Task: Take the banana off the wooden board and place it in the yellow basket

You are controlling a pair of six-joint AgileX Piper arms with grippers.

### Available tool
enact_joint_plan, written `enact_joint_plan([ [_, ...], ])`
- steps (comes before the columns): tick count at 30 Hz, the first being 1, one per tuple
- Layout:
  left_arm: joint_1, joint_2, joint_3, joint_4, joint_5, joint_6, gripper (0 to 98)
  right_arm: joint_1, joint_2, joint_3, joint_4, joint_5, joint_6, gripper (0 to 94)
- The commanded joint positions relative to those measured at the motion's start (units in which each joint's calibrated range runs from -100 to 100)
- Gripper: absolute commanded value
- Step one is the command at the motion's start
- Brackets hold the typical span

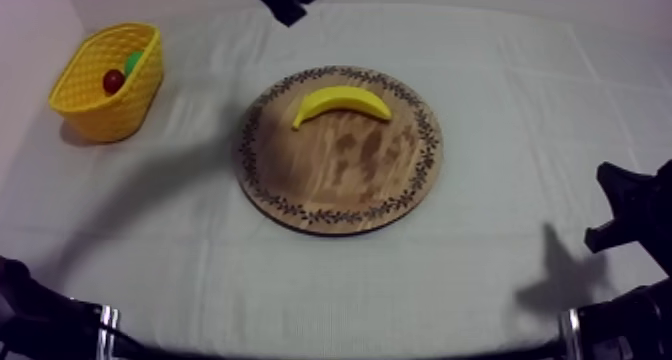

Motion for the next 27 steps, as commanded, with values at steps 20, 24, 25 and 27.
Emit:
enact_joint_plan([
  [20,0.61,19.95,-10.71,-2.36,8.26,-0.78,83.1,0.01,0.03,-0.03,-0.01,-0.02,-0.01,0.2],
  [24,0.29,23.73,-13.55,-2.97,9.43,-1.31,84.6,0.01,0.03,-0.03,-0.01,-0.02,-0.01,0.2],
  [25,0.25,24.68,-14.16,-3.1,9.57,-1.44,84.7,0.01,0.03,-0.03,-0.01,-0.02,-0.01,0.2],
  [27,0.18,26.57,-15.37,-3.21,9.77,-1.79,84.6,0.01,0.03,-0.03,-0.01,-0.02,-0.01,0.2],
])
